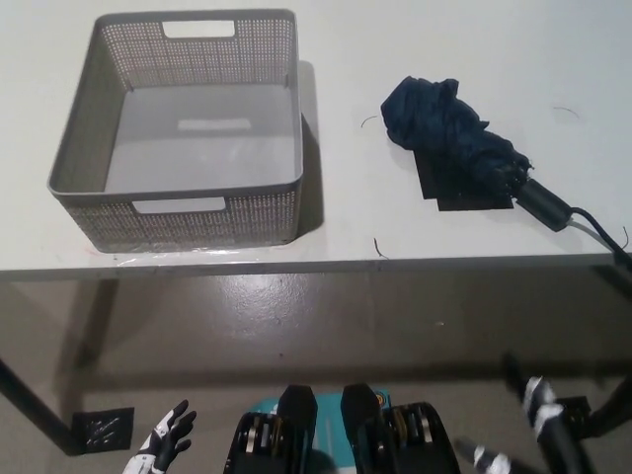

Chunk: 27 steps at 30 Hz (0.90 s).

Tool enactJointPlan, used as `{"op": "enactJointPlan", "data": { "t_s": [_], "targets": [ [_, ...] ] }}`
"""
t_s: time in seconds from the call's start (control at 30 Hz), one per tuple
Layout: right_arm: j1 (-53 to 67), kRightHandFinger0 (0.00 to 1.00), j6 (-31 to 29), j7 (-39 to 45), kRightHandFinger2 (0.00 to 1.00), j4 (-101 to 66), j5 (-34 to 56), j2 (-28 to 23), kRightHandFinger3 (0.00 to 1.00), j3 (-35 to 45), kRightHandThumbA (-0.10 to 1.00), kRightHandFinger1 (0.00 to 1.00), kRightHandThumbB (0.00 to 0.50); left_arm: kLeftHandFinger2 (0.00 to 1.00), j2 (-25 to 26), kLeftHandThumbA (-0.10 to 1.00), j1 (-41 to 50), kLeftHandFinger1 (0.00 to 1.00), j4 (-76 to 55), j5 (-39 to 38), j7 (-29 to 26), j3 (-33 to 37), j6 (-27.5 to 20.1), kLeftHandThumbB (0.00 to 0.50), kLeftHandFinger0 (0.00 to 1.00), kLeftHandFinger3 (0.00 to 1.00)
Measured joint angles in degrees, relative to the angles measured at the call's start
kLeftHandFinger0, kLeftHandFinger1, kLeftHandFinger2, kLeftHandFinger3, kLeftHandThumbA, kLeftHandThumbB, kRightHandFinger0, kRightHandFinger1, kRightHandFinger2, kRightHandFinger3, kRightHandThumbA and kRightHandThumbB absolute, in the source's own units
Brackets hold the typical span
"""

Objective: Use the right hand to pick up a umbrella on the right side and place it into a container on the lft side

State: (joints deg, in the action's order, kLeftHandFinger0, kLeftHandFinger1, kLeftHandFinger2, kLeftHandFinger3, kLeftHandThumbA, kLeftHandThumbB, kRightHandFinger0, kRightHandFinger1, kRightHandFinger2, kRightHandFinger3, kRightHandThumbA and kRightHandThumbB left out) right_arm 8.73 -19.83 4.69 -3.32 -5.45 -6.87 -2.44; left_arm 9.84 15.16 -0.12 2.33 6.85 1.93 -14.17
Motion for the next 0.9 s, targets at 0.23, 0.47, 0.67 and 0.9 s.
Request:
{"op": "enactJointPlan", "data": {
  "t_s": [0.23, 0.47, 0.67, 0.9],
  "targets": [
    [-9.7, 1.0, 7.3, -0.2, 1.0, -11.5, -3.9, -2.1, 1.0, 3.3, 1.0, 1.0, 0.377, 1.0, 0.0, 1.0, 0.0, 1.0, 0.0, -0.2, 0.0, 0.0, 0.0, 0.005, 1.0, 1.0],
    [-20.8, 1.0, 16.3, 1.2, 1.0, -10.6, -7.5, -7.0, 1.0, 3.4, 1.0, 1.0, 0.35, 1.0, -0.1, 1.0, 0.0, 1.0, 0.1, -0.2, 0.0, 0.0, 0.0, 0.013, 1.0, 1.0],
    [-33.3, 1.0, 24.2, 3.5, 1.0, -2.9, -11.5, -12.0, 1.0, 1.0, 0.95, 1.0, 0.382, 1.0, -0.1, 1.0, 0.0, 1.0, 0.1, -0.2, 0.0, 0.1, 0.1, 0.004, 1.0, 1.0],
    [-48.2, 1.0, 31.9, 5.8, 1.0, 14.4, -15.9, -14.8, 1.0, -5.0, 0.95, 1.0, 0.445, 1.0, -0.1, 1.0, 0.1, 1.0, 0.0, -0.3, 0.0, 0.1, 0.0, 0.006, 1.0, 1.0]
  ]
}}
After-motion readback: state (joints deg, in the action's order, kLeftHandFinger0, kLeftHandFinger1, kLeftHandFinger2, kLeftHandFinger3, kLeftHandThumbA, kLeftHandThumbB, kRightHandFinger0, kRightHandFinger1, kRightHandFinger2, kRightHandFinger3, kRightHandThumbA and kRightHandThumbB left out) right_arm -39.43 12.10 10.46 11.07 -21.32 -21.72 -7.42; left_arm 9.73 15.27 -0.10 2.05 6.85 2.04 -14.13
